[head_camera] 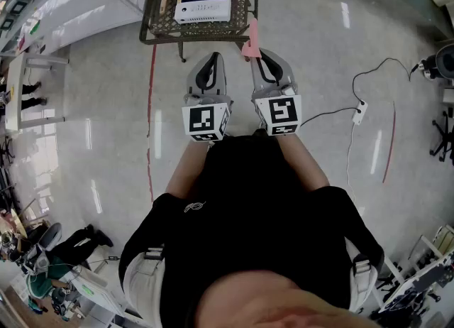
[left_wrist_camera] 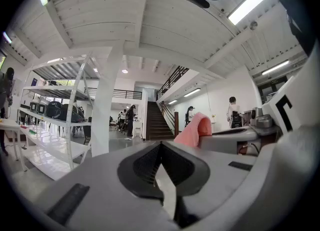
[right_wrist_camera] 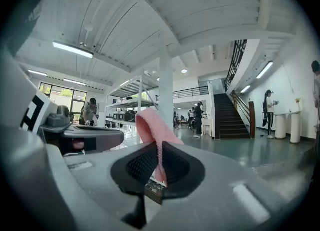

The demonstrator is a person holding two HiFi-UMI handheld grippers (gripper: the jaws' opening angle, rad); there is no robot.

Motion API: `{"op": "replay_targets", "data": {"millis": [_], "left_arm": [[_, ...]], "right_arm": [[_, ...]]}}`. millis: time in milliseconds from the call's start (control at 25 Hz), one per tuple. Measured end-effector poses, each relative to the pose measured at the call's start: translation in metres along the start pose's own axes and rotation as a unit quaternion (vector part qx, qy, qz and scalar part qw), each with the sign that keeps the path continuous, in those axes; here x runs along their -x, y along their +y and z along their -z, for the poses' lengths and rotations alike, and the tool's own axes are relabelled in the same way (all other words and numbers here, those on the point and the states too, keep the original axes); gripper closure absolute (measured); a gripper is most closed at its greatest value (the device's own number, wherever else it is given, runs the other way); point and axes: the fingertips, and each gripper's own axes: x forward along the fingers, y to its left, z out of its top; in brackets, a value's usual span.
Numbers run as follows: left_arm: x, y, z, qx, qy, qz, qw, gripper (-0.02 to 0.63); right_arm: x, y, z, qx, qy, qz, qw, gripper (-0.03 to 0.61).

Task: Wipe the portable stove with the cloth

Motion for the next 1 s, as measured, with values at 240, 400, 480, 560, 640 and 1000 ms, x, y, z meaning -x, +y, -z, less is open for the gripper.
{"op": "replay_targets", "data": {"millis": [240, 400, 480, 560, 640, 1000], "left_arm": [[-0.006, -0.014, 0.017, 0.015, 0.035, -0.002, 0.9993, 0.614], [-0.016, -0.019, 0.034, 0.023, 0.062, -0.019, 0.9976, 0.614], [-0.018, -0.02, 0.042, 0.026, 0.074, -0.031, 0.9965, 0.614], [-0.019, -0.019, 0.049, 0.03, 0.083, -0.045, 0.9951, 0.614], [-0.02, -0.02, 0.058, 0.032, 0.092, -0.058, 0.9936, 0.614], [-0.025, 0.003, 0.084, 0.054, 0.123, -0.091, 0.9867, 0.614]], "right_arm": [[0.006, -0.015, 0.017, -0.01, 0.019, -0.009, 1.0, 0.558], [0.002, -0.022, 0.044, 0.005, 0.055, -0.039, 0.998, 0.557], [0.002, -0.024, 0.054, 0.017, 0.067, -0.056, 0.996, 0.557], [0.001, -0.026, 0.064, 0.024, 0.074, -0.073, 0.994, 0.556], [-0.002, -0.029, 0.076, 0.027, 0.08, -0.09, 0.992, 0.555], [-0.028, -0.025, 0.111, 0.019, 0.115, -0.141, 0.983, 0.555]]}}
